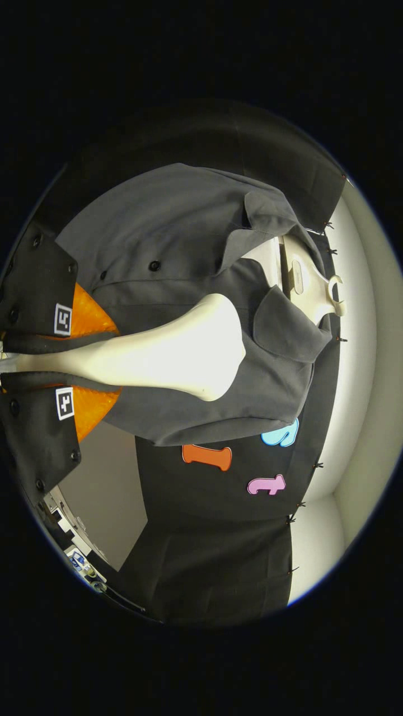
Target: Iron the clothes twice with a garment steamer, once on the left side and once on the right side.
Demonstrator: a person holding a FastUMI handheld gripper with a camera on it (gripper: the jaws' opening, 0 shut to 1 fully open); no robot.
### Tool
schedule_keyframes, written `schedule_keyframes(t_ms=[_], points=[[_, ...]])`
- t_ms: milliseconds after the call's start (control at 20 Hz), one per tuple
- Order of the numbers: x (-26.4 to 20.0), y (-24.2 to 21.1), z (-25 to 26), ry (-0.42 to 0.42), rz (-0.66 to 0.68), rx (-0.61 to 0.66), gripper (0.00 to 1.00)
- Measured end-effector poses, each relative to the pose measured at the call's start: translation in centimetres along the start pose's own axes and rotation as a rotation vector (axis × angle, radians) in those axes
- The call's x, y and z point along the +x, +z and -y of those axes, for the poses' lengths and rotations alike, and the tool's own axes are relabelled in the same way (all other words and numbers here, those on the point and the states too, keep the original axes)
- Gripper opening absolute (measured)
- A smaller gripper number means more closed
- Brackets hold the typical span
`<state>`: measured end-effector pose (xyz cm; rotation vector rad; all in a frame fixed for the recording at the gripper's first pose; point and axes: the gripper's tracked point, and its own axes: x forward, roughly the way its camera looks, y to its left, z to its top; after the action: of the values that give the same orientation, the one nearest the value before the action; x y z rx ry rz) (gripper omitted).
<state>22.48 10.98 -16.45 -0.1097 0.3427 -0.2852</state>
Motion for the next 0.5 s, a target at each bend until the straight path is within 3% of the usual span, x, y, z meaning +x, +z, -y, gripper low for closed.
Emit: schedule_keyframes(t_ms=[500], points=[[0.1,-4.4,-1.0,0.002,-0.032,-0.009,0.2]])
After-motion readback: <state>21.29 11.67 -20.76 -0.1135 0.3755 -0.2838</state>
